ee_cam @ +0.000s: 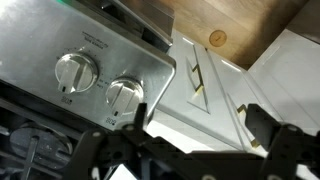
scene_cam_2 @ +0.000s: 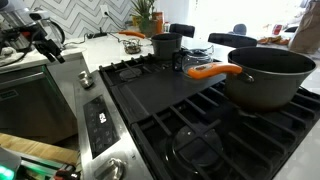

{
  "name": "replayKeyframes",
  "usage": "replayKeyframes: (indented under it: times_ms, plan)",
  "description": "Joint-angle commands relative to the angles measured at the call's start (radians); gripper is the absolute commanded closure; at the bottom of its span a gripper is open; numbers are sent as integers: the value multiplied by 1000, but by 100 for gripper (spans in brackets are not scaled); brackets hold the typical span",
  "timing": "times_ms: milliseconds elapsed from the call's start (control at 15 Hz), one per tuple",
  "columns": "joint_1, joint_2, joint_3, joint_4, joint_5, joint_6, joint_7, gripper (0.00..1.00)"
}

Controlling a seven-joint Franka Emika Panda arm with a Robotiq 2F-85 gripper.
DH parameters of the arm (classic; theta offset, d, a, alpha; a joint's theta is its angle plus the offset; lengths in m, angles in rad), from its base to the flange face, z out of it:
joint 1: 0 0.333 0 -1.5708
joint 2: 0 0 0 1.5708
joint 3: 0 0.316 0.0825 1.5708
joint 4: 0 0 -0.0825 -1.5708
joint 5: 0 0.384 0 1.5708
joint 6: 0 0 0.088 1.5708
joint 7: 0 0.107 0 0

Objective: Move the handle of the left gray pot to the right

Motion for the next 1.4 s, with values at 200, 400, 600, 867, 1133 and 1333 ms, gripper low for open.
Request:
replayKeyframes:
  times_ms: [200, 400, 600, 867, 1133, 1333]
  plan:
    - [-131, 69, 41, 111, -53, 65, 256, 0]
    - [-199, 130, 71, 215, -81, 44, 404, 0]
    - [-238, 211, 90, 320, -140, 22, 549, 18]
    - [-273, 329, 105, 450, -272, 46, 794, 49]
    - [-261, 439, 92, 567, -475, 15, 1069, 80]
    - [-227, 509, 61, 631, -630, 18, 1277, 99]
